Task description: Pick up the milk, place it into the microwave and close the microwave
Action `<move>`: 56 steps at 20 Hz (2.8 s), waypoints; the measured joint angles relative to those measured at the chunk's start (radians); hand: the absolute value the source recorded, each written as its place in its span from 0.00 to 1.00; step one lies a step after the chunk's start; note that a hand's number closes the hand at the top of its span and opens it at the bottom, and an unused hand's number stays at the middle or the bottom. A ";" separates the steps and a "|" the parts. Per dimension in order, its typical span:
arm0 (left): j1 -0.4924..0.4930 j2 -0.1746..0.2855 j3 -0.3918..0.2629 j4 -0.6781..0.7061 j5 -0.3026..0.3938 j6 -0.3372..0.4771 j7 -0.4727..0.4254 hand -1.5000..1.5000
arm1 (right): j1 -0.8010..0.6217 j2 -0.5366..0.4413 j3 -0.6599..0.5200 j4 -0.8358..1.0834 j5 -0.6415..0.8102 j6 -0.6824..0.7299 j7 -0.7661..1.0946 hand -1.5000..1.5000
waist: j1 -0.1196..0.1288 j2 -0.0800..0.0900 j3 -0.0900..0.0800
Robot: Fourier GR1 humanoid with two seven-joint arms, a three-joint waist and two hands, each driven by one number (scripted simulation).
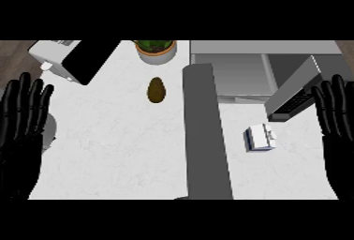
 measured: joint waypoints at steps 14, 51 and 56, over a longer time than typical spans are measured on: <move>0.179 -0.098 -0.161 -0.039 0.027 0.157 -0.038 0.00 | 0.164 -0.171 -0.121 -0.030 -0.390 0.426 -0.087 0.00 | -0.018 -0.019 -0.015; 0.923 -0.015 -0.042 -0.202 0.285 -0.204 -0.516 0.00 | 0.041 -0.012 -0.117 0.451 0.178 0.408 -0.457 0.00 | -0.001 -0.017 -0.016; 1.006 -0.027 -0.032 -0.209 0.293 -0.261 -0.577 0.00 | -0.038 -0.020 -0.148 0.624 0.232 0.347 -0.533 0.00 | 0.004 -0.018 -0.016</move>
